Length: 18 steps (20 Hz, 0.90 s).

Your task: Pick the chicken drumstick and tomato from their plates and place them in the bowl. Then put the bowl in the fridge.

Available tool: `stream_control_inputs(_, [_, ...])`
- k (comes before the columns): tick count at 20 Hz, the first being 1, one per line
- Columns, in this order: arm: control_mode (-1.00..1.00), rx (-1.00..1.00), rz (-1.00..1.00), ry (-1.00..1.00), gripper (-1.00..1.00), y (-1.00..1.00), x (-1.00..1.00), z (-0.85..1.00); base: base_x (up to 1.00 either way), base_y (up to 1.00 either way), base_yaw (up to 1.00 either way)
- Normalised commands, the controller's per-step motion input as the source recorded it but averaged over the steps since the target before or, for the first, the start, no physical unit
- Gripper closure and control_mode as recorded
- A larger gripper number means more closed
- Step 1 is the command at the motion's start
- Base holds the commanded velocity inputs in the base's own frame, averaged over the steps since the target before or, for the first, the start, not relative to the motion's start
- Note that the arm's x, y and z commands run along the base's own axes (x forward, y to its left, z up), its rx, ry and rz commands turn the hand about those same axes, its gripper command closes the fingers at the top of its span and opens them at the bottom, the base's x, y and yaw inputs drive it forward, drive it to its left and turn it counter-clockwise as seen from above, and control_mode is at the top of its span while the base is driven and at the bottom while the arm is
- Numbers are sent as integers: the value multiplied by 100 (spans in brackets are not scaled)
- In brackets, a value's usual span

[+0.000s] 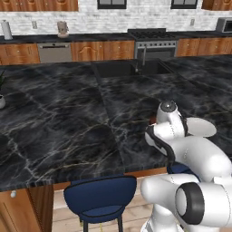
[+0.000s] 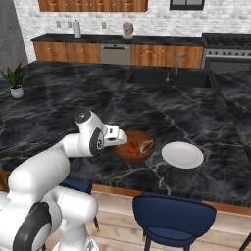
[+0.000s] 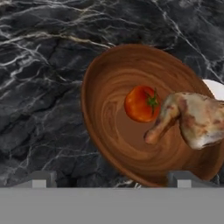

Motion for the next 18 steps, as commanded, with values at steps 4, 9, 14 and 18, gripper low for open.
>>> stream_control_inputs(4, [-100, 0, -6, 0, -100, 0, 8, -24, 0, 0, 0])
stream_control_inputs(9, [-100, 0, -1, 1, -100, 0, 12, -16, 0, 0, 0])
stream_control_inputs(14, [-100, 0, 0, 3, -100, 0, 21, -6, 0, 0, 0])
stream_control_inputs(18, [-100, 0, 0, 3, -100, 1, 30, -9, 0, 0, 0])
